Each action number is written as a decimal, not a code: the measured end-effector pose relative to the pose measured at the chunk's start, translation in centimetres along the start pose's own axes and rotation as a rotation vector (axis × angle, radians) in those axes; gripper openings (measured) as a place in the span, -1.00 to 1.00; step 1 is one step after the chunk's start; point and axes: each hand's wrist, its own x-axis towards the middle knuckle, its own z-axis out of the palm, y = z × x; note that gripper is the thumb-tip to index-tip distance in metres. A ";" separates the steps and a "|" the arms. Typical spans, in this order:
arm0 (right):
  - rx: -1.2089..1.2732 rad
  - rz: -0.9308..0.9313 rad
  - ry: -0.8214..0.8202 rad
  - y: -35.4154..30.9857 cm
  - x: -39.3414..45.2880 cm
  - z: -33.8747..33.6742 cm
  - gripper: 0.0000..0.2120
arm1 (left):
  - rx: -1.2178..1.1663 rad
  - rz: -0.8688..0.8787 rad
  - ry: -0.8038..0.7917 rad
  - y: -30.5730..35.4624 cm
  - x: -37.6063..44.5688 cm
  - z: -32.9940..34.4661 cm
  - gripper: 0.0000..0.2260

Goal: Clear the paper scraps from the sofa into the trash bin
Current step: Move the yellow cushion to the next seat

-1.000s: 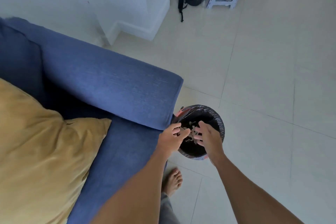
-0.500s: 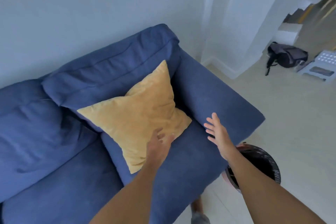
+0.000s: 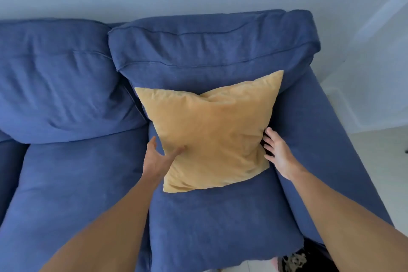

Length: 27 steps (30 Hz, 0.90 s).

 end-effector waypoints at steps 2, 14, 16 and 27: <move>-0.026 0.010 -0.020 0.0 1.7 0.1 -0.36 | -0.058 -0.033 -0.029 -0.1 1.3 0.5 0.18; -0.207 -0.235 0.048 -0.9 1.1 1.2 -0.26 | -0.269 -0.050 -0.163 -0.5 1.1 0.0 -0.28; -0.244 -0.269 0.109 -0.9 -0.8 1.7 -0.35 | -0.284 -0.040 -0.168 -0.2 0.4 -1.3 -0.34; -0.314 -0.358 0.058 -0.7 -11.0 17.2 -0.37 | -0.225 -0.087 0.011 -1.2 -3.4 -19.0 -0.31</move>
